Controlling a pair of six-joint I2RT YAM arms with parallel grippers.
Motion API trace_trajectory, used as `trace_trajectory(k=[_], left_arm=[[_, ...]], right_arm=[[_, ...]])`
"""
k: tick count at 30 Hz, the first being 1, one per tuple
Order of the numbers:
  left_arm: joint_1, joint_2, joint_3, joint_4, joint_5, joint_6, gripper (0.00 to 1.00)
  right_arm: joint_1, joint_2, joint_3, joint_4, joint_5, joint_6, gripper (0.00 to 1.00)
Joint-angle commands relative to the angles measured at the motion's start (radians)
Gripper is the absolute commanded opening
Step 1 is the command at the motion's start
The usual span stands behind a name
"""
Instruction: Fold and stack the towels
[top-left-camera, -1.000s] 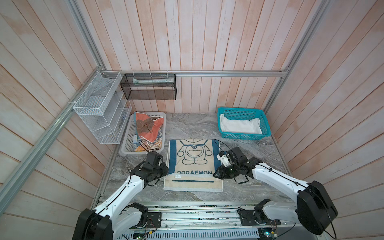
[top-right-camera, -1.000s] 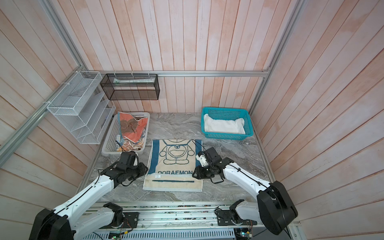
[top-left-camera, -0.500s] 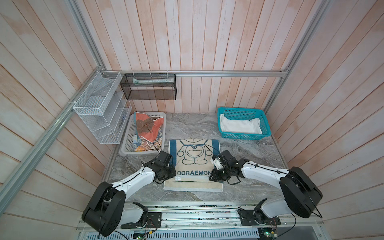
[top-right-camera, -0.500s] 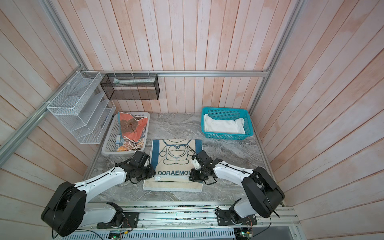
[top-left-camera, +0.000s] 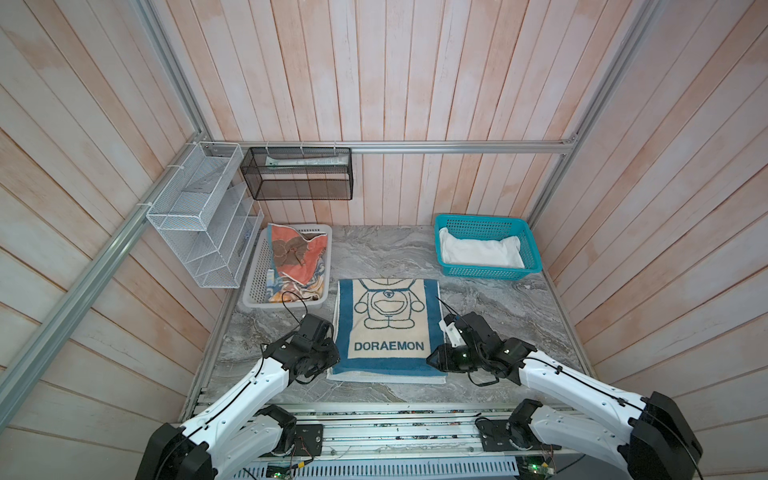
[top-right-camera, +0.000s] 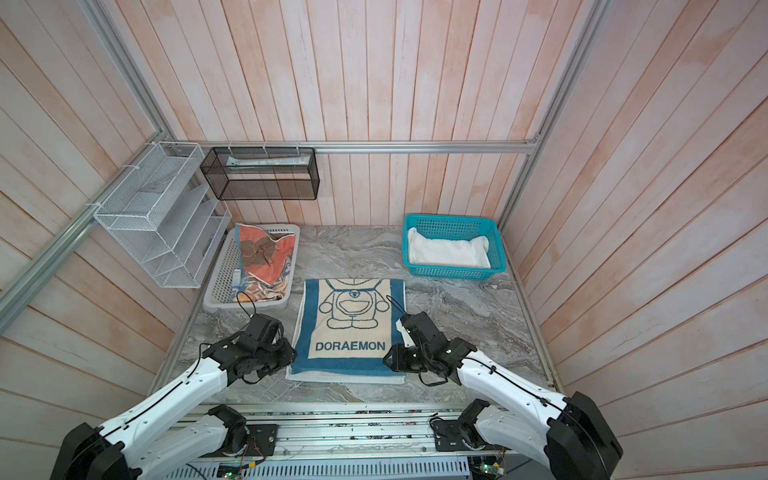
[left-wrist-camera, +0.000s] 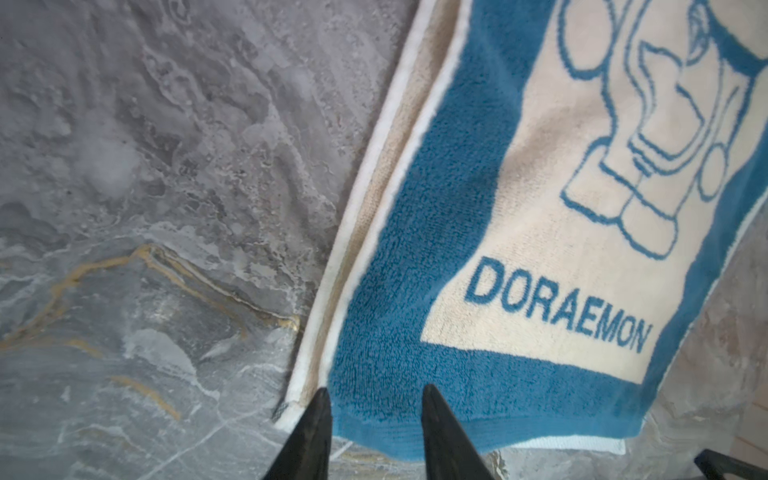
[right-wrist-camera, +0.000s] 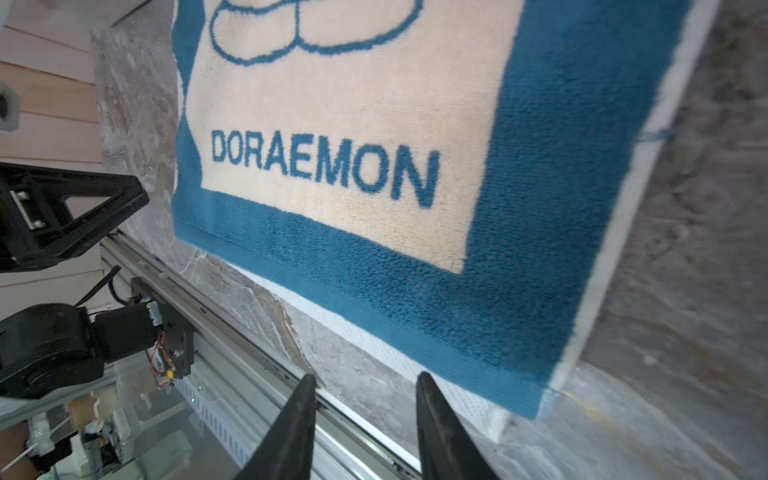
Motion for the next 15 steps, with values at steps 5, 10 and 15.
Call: trace_trajectory(k=[5, 10, 15], left_arm=[[0.079, 0.034, -0.095, 0.193, 0.172, -0.047, 0.41], [0.082, 0.054, -0.14, 0.237, 0.208, -0.072, 0.44], [0.072, 0.045, -0.195, 0.284, 0.25, -0.114, 0.47]], right_arm=[[-0.064, -0.023, -0.116, -0.029, 0.095, 0.105, 0.47], [-0.066, 0.033, -0.137, 0.011, 0.093, 0.096, 0.48], [-0.075, 0.114, -0.125, 0.067, 0.053, 0.058, 0.44]])
